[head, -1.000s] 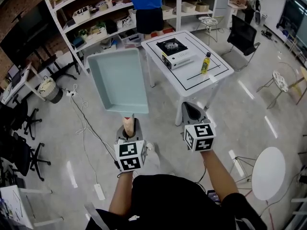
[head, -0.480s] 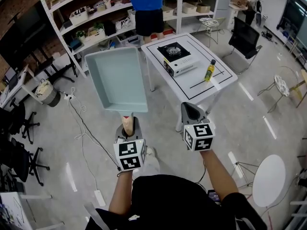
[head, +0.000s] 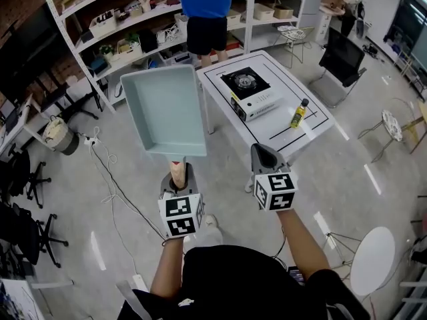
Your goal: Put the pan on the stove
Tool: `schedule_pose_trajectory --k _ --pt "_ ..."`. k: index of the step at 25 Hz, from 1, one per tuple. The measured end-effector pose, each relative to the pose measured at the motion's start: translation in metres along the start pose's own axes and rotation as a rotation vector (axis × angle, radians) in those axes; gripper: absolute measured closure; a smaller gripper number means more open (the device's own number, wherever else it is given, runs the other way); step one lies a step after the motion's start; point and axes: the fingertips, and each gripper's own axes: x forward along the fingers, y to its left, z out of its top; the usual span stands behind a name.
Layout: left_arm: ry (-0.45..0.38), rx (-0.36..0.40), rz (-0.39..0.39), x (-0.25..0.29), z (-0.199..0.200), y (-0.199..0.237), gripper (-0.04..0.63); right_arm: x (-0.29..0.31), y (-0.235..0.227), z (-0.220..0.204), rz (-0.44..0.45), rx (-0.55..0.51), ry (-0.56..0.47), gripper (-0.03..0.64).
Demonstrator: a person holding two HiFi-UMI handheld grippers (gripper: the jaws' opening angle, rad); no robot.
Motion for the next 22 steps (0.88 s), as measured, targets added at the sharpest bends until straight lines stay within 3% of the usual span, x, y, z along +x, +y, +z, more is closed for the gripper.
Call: schedule_pose_trajectory --k 11,22 --pt "0.031 0.02 -0.017 0.086 0.025 0.059 0.584 0.102 -0.004 0.02 -0.025 0.013 0.021 0.615" --pt "0.036 0.037 -0.063 0.14 0.036 0.111 0.584 0.179 0.019 0.037 -0.024 -0.019 0.019 0.615"
